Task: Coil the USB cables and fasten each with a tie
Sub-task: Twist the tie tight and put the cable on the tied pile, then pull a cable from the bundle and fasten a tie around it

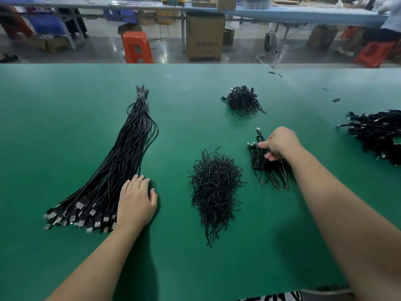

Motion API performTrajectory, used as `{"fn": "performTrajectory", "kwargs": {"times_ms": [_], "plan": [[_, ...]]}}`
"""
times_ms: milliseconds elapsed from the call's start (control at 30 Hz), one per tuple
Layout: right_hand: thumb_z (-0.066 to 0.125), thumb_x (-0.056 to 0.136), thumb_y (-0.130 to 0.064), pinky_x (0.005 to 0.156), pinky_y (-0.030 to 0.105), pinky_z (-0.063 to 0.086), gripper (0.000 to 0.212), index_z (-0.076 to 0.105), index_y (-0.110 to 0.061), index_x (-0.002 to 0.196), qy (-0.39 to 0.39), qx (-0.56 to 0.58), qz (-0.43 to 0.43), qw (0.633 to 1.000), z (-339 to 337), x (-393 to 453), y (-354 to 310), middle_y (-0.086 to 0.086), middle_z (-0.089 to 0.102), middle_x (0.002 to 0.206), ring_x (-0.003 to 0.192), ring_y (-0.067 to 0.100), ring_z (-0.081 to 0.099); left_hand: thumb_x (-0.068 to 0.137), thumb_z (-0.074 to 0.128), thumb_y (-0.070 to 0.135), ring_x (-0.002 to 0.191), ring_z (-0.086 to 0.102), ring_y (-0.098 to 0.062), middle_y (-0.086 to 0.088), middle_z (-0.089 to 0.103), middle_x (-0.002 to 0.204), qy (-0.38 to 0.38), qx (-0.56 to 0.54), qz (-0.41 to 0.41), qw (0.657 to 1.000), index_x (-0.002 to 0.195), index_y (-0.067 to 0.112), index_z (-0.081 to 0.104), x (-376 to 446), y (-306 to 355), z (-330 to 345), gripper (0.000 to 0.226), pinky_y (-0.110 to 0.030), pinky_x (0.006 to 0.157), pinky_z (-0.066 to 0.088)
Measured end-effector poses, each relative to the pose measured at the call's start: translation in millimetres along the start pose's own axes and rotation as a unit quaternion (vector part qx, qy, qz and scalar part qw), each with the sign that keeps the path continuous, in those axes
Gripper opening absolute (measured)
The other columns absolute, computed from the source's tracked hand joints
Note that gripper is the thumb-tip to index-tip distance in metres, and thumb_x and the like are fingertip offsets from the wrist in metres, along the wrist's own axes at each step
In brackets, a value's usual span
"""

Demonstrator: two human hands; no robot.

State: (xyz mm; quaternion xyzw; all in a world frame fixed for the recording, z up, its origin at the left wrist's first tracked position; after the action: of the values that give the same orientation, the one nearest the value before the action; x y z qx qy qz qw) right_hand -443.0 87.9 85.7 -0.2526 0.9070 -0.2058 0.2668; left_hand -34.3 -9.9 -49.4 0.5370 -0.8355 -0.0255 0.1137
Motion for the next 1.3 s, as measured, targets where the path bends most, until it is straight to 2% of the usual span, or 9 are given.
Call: {"fn": "performTrajectory", "kwargs": {"times_ms": [100,267,400,533,667,800,967,1100,1300], "plan": [[0.061,0.1,-0.023,0.059,0.033,0.054,0.022,0.066,-0.003,0.093,-0.024,-0.002,0.057,0.998,-3.8,23.2,0.9,0.009,0.074,0.069,0.063,0.028,0.07,0.094,0.057,0.026,0.141,0.043,-0.024,-0.011,0.056,0.142,0.005,-0.005,-0.002,1.0,0.132,0.007,0.061,-0.7,0.6,-0.3,0.044,-0.042,0.121,0.024],[0.066,0.097,-0.025,0.048,0.03,0.046,0.027,0.064,0.001,0.105,-0.048,-0.071,0.098,0.991,3.2,40.4,3.6,0.007,0.067,0.05,0.035,0.019,0.061,0.091,0.061,0.023,0.137,0.047,-0.025,-0.012,0.059,0.139,0.017,-0.009,-0.002,1.0,0.129,0.006,0.064,-0.1,0.0,0.4,0.042,-0.042,0.12,0.027],[0.069,0.094,-0.028,0.061,0.031,0.051,0.028,0.061,-0.002,0.085,-0.061,-0.111,0.103,0.987,13.6,44.8,4.4,0.011,0.066,0.052,0.034,0.019,0.059,0.09,0.062,0.023,0.136,0.048,-0.024,-0.012,0.06,0.138,0.023,-0.009,-0.003,1.0,0.128,0.006,0.064,0.0,-0.4,1.2,0.042,-0.042,0.12,0.028],[0.071,0.093,-0.031,0.074,0.031,0.055,0.037,0.061,0.002,0.107,-0.042,-0.15,0.095,0.983,13.3,45.2,5.5,0.012,0.067,0.067,0.052,0.022,0.06,0.092,0.054,0.028,0.136,0.048,-0.024,-0.011,0.06,0.137,0.032,-0.007,0.002,0.999,0.128,0.007,0.064,0.9,-2.0,1.1,0.043,-0.042,0.12,0.027],[0.075,0.089,-0.037,0.071,0.028,0.054,0.035,0.064,-0.004,0.083,0.019,-0.227,0.047,0.973,4.9,45.7,6.3,0.008,0.069,0.068,0.061,0.023,0.066,0.089,0.041,0.034,0.136,0.048,-0.024,-0.011,0.061,0.137,0.034,-0.009,0.005,0.999,0.128,0.007,0.064,-0.2,-1.1,1.2,0.052,-0.042,0.119,0.028],[0.079,0.084,-0.045,0.074,0.031,0.047,0.045,0.051,-0.011,0.076,0.069,-0.299,0.006,0.952,4.6,44.6,3.8,0.006,0.063,0.088,0.087,0.027,0.063,0.088,0.043,0.033,0.134,0.05,-0.023,-0.011,0.062,0.136,0.039,-0.013,0.005,0.999,0.126,0.007,0.065,-0.9,-0.8,2.3,0.051,-0.041,0.119,0.028],[0.076,0.087,-0.046,0.067,0.03,0.042,0.045,0.047,-0.015,0.072,0.087,-0.328,-0.02,0.94,10.9,40.3,0.1,0.003,0.054,0.077,0.082,0.027,0.057,0.092,0.055,0.026,0.135,0.049,-0.023,-0.011,0.061,0.137,0.043,-0.017,-0.001,0.999,0.127,0.008,0.065,-1.1,-2.1,4.5,0.041,-0.041,0.119,0.027],[0.065,0.094,-0.041,0.054,0.025,0.034,0.038,0.052,-0.012,0.074,0.128,-0.299,-0.095,0.941,12.5,28.2,-16.8,0.004,0.057,0.074,0.073,0.026,0.057,0.091,0.061,0.024,0.136,0.048,-0.022,-0.011,0.061,0.137,0.044,-0.025,-0.005,0.999,0.128,0.007,0.065,-1.7,-1.3,3.5,0.041,-0.04,0.12,0.026],[0.055,0.1,-0.036,0.069,0.025,0.041,0.025,0.069,-0.016,0.108,0.083,-0.126,-0.287,0.946,45.6,-40.0,-87.6,-0.004,0.062,0.094,0.081,0.014,0.057,0.091,0.062,0.022,0.132,0.052,-0.025,-0.012,0.063,0.133,0.048,-0.047,0.009,0.998,0.125,0.004,0.065,-2.3,-0.3,-0.7,0.038,-0.042,0.119,0.029]]}}
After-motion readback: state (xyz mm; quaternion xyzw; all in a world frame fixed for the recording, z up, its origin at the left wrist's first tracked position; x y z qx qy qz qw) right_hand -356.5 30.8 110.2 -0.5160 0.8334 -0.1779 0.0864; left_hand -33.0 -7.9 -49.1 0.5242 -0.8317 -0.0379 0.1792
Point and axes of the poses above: each hand's wrist, its own x-axis towards the middle knuckle, its own z-axis out of the palm, y = z × x, the point moved 3 cm from there along x, towards the middle knuckle
